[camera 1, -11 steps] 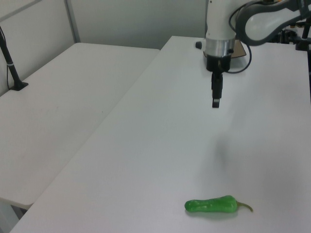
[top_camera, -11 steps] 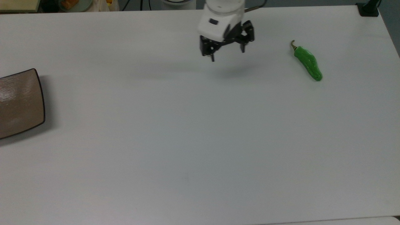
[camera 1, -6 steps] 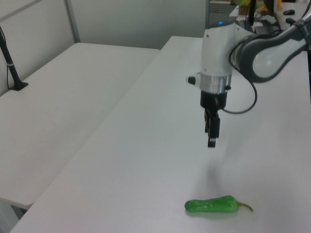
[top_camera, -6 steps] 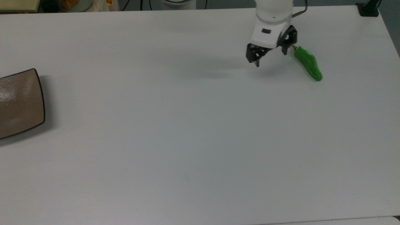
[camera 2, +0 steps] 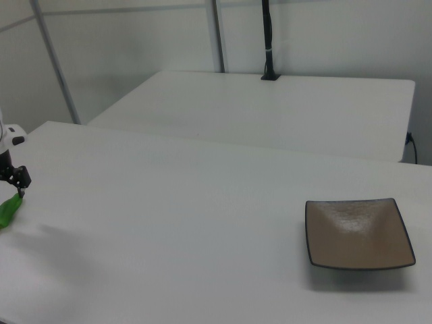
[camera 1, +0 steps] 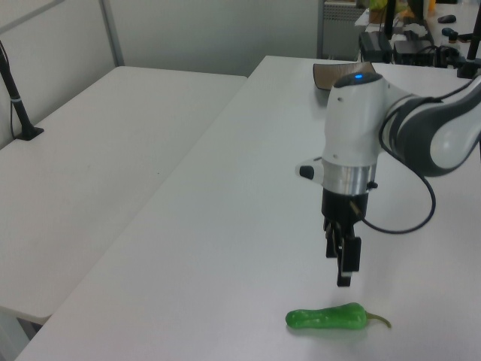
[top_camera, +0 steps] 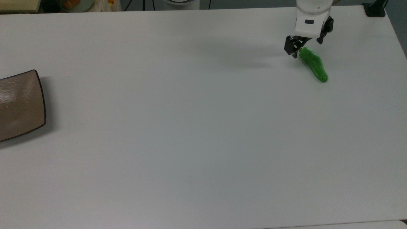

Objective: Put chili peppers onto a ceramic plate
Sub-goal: 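Lower the gripper onto the green chili pepper and close it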

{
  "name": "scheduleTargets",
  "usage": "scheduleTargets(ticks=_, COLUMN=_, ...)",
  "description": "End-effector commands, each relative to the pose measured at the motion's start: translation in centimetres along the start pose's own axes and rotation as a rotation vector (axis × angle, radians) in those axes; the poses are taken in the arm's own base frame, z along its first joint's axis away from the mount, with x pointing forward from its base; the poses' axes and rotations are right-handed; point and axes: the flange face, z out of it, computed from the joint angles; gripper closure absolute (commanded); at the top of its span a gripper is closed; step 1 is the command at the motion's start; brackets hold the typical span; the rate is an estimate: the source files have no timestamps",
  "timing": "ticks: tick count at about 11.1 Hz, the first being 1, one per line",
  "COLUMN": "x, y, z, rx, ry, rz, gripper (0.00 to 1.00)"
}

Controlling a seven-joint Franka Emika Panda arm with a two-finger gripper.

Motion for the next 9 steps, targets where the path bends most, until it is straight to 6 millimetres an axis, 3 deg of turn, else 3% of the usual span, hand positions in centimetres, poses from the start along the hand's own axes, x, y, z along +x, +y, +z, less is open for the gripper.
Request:
scheduleTargets(ticks=1, x=0.8, y=-1.9, z=3.9, rx=0.007, ry=0.013, rz=0.012, gripper=0.0)
scheduleTargets(ticks=4, x=1.0, y=-3.2, z=7.0, rx=-0.05, ry=0.015, rz=-0.001, gripper=0.0)
scheduleTargets(ticks=5, x=0.9, y=-3.4, z=7.3, rx=-0.06, ry=0.016, rz=0.003, gripper=0.07)
scheduleTargets(ticks=7, x=0.9, y=-3.4, z=7.3, rx=-0.065, ry=0.018, rz=0.0, gripper=0.67)
scheduleTargets(ticks=8, x=0.9, y=-3.3, z=7.4, rx=-0.065, ry=0.016, rz=0.004, gripper=0.85)
scheduleTargets(ticks=9, x=0.9, y=-3.3, z=7.4, rx=-0.065, ry=0.015, rz=0.003, gripper=0.85)
